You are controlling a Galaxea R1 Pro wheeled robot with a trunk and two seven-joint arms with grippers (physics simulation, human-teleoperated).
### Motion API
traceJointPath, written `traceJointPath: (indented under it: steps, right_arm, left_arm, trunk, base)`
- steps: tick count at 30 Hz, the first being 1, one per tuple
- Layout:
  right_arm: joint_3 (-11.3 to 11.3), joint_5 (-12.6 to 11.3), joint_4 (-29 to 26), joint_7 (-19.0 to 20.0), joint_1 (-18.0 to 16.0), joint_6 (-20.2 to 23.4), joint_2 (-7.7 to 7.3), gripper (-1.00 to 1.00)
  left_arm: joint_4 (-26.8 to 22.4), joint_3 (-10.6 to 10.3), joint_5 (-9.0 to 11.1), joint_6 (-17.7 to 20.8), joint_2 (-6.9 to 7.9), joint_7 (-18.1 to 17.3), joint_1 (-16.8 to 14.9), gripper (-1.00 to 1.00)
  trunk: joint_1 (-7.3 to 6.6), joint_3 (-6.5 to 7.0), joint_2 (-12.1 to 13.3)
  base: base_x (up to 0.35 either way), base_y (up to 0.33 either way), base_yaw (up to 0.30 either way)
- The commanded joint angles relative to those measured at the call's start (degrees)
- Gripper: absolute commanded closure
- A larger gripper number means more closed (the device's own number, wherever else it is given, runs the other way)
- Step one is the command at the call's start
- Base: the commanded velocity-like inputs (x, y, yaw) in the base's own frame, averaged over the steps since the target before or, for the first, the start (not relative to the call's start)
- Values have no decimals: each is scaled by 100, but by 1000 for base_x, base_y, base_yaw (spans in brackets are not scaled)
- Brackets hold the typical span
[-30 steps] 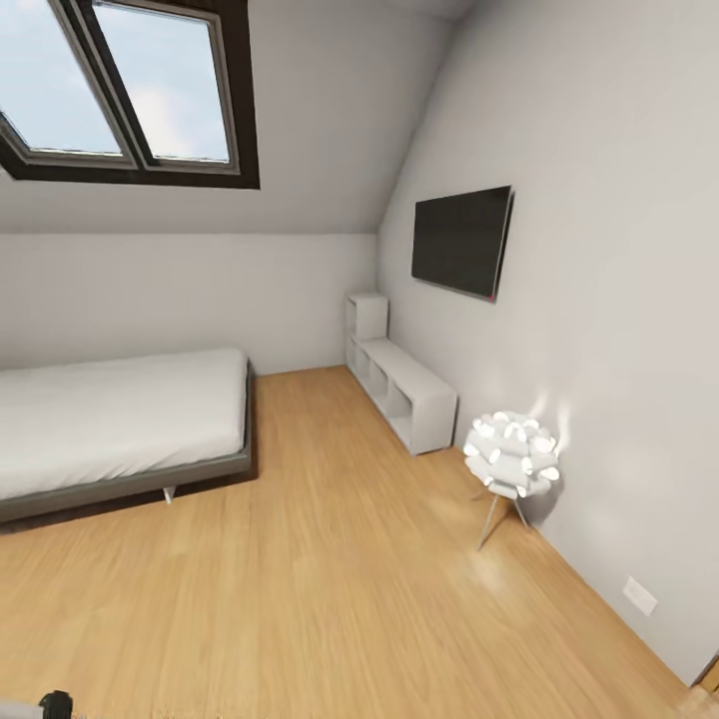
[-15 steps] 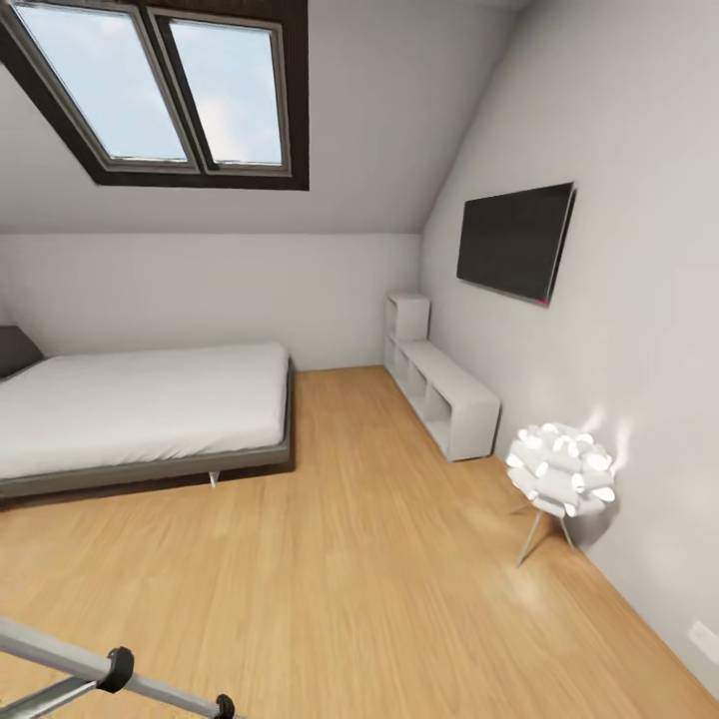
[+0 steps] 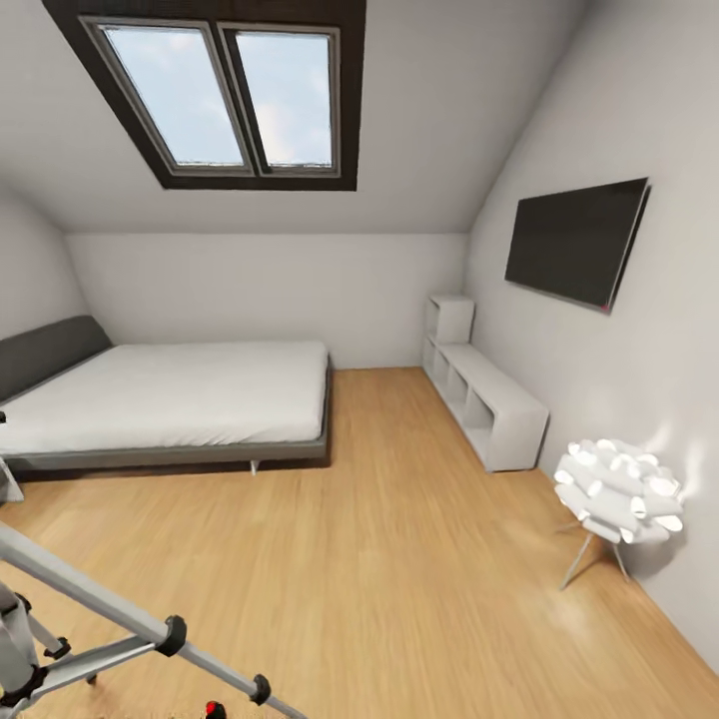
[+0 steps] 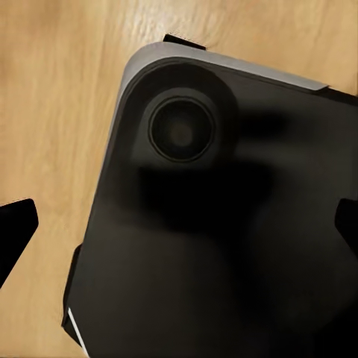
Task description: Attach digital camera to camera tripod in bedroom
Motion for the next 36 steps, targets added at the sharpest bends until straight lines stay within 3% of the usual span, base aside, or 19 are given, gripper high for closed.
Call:
traceJointPath:
  steps: [1,36]
  right_arm:
    - [5,2,0,3,-1,-16,-2,-100]
    - [7,2,0,0,-2,-18,1,-100]
  left_arm:
    - [-5,46,-2,-10,-2,-1,1,-100]
    - [-5,71,23,-19,-2,3,-1,-100]
  trunk:
    - [0,-4,-2]
    - [0,-4,-2]
  base:
    - [0,0,277]
    - [0,0,256]
